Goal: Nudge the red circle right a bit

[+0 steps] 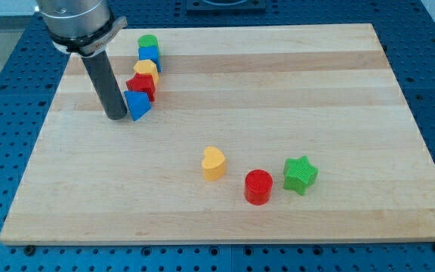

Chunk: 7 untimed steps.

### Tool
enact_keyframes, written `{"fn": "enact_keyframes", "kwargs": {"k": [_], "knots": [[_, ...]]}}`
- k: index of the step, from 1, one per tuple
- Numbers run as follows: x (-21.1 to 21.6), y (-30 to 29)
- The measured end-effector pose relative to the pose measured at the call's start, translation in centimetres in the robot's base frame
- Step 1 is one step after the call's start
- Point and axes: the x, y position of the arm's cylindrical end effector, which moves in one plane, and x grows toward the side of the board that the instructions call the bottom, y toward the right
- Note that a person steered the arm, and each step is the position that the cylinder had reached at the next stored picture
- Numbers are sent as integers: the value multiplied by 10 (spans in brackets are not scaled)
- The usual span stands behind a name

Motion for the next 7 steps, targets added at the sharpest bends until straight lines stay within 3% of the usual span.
{"fn": "enact_keyframes", "kwargs": {"k": [5,7], "knots": [[19,18],[118,41]]}}
